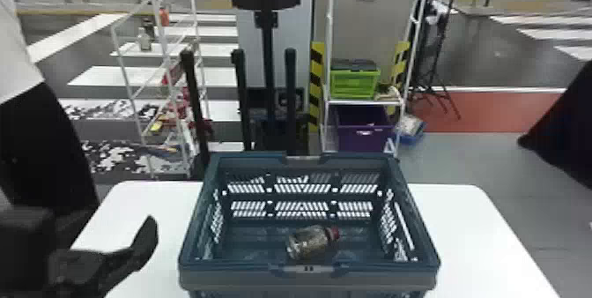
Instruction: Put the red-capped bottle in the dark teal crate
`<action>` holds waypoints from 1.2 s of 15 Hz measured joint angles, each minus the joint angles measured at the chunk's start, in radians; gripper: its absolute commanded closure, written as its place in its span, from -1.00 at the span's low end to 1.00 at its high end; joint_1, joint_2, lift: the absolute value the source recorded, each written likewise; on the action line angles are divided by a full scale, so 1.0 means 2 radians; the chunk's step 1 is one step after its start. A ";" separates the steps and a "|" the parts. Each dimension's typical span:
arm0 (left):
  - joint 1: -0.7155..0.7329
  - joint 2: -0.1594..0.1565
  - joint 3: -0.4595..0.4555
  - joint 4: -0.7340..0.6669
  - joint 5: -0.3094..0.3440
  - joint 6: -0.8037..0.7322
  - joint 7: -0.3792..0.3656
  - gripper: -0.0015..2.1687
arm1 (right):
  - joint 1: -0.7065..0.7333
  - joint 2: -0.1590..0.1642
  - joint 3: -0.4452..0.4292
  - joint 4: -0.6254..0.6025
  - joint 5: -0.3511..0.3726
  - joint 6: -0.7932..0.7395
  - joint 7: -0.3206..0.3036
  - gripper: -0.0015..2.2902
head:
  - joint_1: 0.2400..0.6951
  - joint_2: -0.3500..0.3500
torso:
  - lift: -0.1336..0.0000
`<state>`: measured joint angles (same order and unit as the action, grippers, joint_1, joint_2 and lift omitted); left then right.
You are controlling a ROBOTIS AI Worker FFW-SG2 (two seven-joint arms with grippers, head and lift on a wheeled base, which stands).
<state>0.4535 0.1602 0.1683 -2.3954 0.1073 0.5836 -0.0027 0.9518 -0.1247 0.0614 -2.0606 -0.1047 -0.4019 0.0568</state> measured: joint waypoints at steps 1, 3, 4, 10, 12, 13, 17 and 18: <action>0.039 -0.007 0.001 0.014 0.008 -0.077 0.008 -0.93 | 0.000 -0.001 0.001 -0.001 0.000 0.002 0.000 -0.87 | 0.14 0.00 | 1.00; 0.096 -0.023 -0.008 0.046 0.015 -0.189 0.009 -0.93 | 0.000 -0.003 0.001 -0.002 0.000 0.003 0.000 -0.87 | 0.14 0.00 | 1.00; 0.118 -0.033 -0.017 0.065 0.015 -0.231 0.013 -0.93 | 0.000 -0.004 0.001 -0.002 0.000 0.003 0.000 -0.87 | 0.14 0.00 | 1.00; 0.178 -0.044 -0.074 0.138 0.008 -0.358 0.062 -0.93 | -0.002 -0.006 0.002 -0.002 0.001 -0.003 0.000 -0.87 | 0.14 0.00 | 1.00; 0.183 -0.044 -0.078 0.141 0.007 -0.362 0.066 -0.93 | -0.004 -0.007 0.004 -0.001 0.001 -0.003 0.000 -0.87 | 0.14 0.00 | 1.00; 0.186 -0.043 -0.078 0.141 0.006 -0.366 0.067 -0.93 | -0.004 -0.006 0.005 0.000 0.002 -0.003 0.000 -0.87 | 0.14 0.00 | 1.00; 0.187 -0.043 -0.079 0.142 0.004 -0.370 0.067 -0.93 | -0.006 -0.005 0.007 0.002 0.003 -0.003 0.000 -0.87 | 0.14 0.00 | 1.00; 0.186 -0.042 -0.079 0.143 0.004 -0.370 0.067 -0.93 | -0.006 -0.004 0.007 0.002 0.004 -0.003 0.000 -0.87 | 0.14 0.00 | 1.00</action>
<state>0.8262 0.0761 0.0098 -2.1098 0.1151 -0.1571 0.1304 0.9398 -0.1329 0.0752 -2.0560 -0.0972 -0.4084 0.0567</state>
